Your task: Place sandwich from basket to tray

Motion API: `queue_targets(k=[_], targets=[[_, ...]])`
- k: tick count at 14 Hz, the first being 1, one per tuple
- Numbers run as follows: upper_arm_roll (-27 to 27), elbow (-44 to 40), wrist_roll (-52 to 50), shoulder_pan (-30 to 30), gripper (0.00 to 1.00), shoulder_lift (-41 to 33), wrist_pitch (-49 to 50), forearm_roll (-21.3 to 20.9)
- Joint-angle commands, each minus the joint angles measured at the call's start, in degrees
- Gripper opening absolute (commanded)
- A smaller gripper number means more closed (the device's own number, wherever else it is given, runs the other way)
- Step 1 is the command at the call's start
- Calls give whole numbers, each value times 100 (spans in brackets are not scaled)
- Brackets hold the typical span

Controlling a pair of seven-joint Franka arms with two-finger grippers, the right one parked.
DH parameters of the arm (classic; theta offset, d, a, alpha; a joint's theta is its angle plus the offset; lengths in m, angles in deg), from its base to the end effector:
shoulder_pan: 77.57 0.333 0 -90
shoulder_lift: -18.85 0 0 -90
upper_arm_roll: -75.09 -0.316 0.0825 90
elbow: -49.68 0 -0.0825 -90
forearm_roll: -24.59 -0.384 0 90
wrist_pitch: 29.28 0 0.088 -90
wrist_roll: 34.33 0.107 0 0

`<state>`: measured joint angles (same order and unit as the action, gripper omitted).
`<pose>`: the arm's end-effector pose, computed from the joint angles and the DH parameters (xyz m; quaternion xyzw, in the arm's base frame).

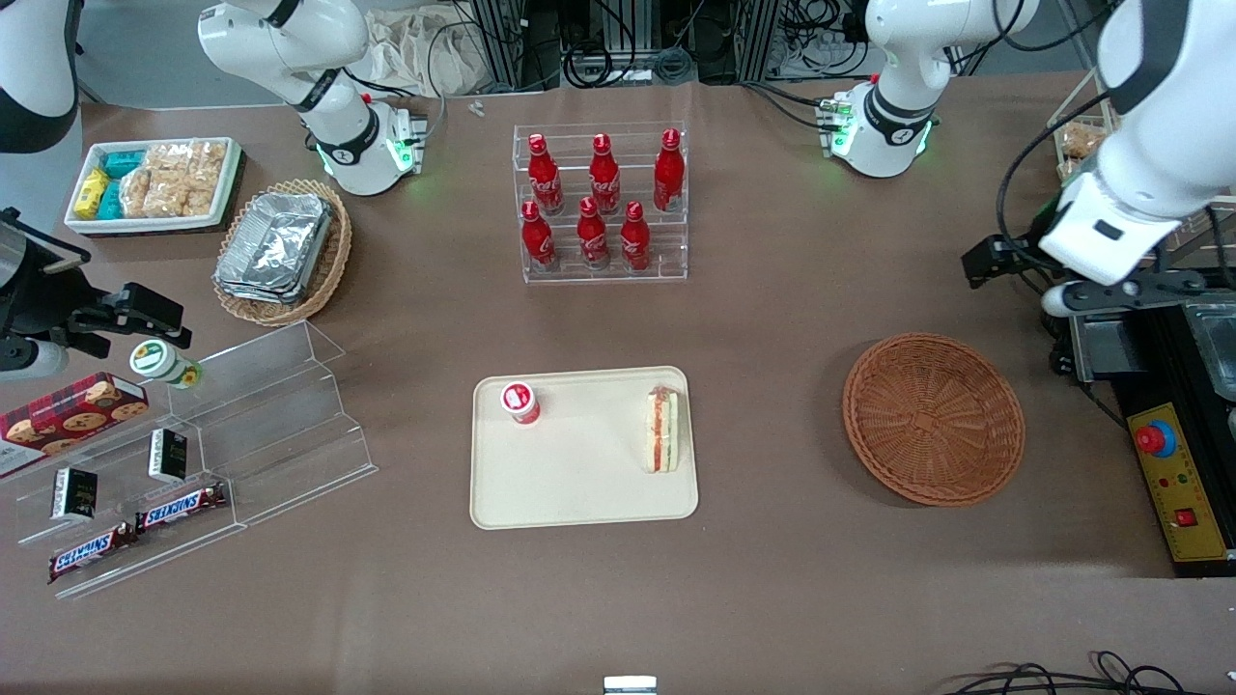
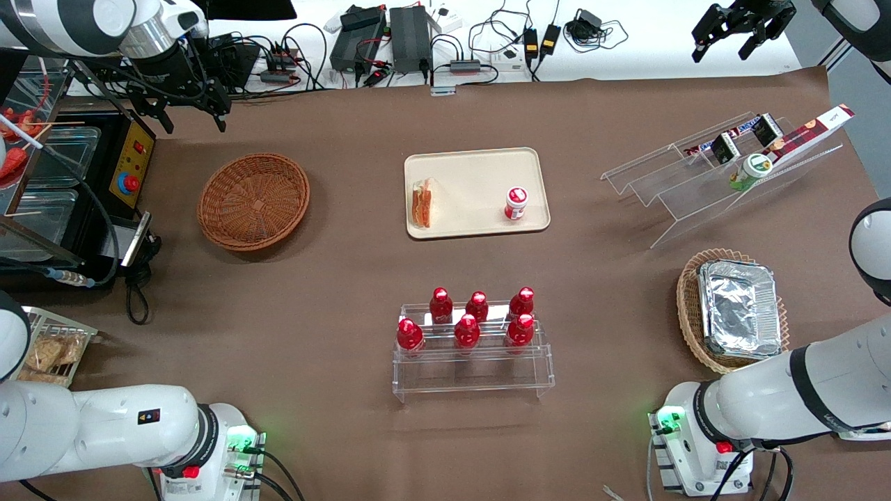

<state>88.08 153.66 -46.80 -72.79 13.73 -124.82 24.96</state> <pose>0.5222 -0.0802 0.5643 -0.9988 -0.0383 0.0284 0.0121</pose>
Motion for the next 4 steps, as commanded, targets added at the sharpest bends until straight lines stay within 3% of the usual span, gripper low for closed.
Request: queue_targets(k=[1, 4], targets=[[-59, -699, 105, 15, 100, 325, 279, 16], [-51, -1843, 131, -2, 100, 1125, 895, 42]])
